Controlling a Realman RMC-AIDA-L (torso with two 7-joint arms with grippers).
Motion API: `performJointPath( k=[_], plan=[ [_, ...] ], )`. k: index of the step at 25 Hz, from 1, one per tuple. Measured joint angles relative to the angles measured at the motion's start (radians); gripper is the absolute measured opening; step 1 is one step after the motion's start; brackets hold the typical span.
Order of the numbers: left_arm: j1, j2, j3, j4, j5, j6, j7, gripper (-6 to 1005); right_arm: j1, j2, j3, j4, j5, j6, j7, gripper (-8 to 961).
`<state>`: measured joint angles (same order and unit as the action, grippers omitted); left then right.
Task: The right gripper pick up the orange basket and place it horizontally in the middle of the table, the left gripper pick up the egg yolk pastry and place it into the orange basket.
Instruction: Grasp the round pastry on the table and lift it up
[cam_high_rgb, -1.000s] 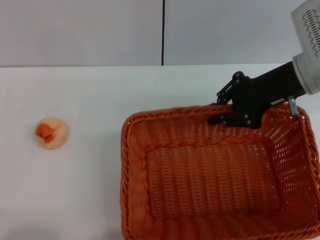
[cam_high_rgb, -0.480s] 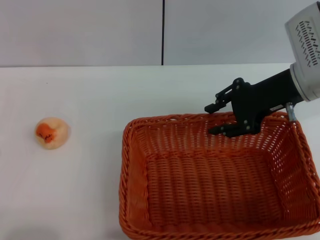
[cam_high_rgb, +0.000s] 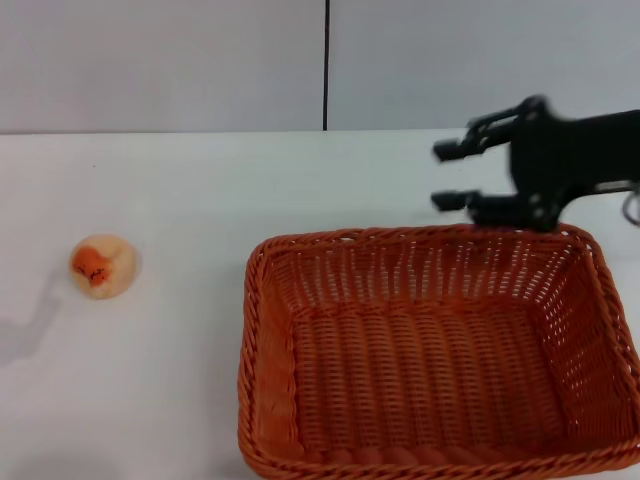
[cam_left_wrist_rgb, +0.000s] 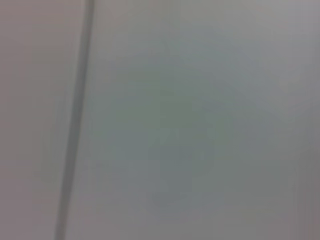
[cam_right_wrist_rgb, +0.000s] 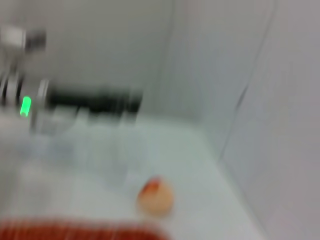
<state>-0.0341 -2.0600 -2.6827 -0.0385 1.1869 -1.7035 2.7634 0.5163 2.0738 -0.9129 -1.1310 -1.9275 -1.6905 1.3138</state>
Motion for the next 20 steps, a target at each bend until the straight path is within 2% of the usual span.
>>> performJointPath(
  k=[1,2,3,4,7,8,9,14,17,18,20],
  plan=[
    [-0.014,0.000,0.103,-0.078,0.001,0.060,-0.071,806,-0.041,0.000,0.001,-0.016,0.072,0.000,-0.001,451],
    [-0.019,0.001,0.163,-0.126,0.001,0.096,-0.120,804,-0.074,0.000,0.004,-0.025,0.135,0.000,-0.004,451],
    [-0.022,0.001,0.204,-0.161,0.002,0.122,-0.155,802,-0.150,0.000,0.025,-0.028,0.277,-0.003,-0.014,451],
    [-0.022,0.001,0.204,-0.161,0.002,0.122,-0.155,801,-0.150,0.000,0.025,-0.028,0.277,-0.003,-0.014,451],
    [-0.024,0.001,0.249,-0.201,0.003,0.152,-0.194,795,-0.236,0.002,0.071,0.002,0.440,-0.008,-0.034,450],
    [-0.036,0.003,0.344,-0.283,0.003,0.227,-0.274,793,-0.279,0.004,0.085,0.042,0.531,-0.010,-0.067,450],
    [-0.043,0.004,0.380,-0.303,0.003,0.252,-0.288,792,-0.279,0.004,0.085,0.042,0.531,-0.010,-0.067,450],
    [-0.075,0.004,0.437,-0.324,0.005,0.313,-0.296,783,-0.356,0.004,0.097,0.165,0.709,-0.035,-0.140,450],
    [-0.088,0.004,0.457,-0.324,0.006,0.338,-0.302,777,-0.377,0.004,0.134,0.208,0.737,-0.050,-0.142,450],
    [-0.109,0.008,0.498,-0.326,0.007,0.377,-0.330,776,-0.385,0.004,0.171,0.232,0.740,-0.072,-0.141,450],
    [-0.113,0.012,0.513,-0.335,0.016,0.399,-0.347,772,-0.388,0.004,0.188,0.245,0.740,-0.082,-0.140,451]
  ],
)
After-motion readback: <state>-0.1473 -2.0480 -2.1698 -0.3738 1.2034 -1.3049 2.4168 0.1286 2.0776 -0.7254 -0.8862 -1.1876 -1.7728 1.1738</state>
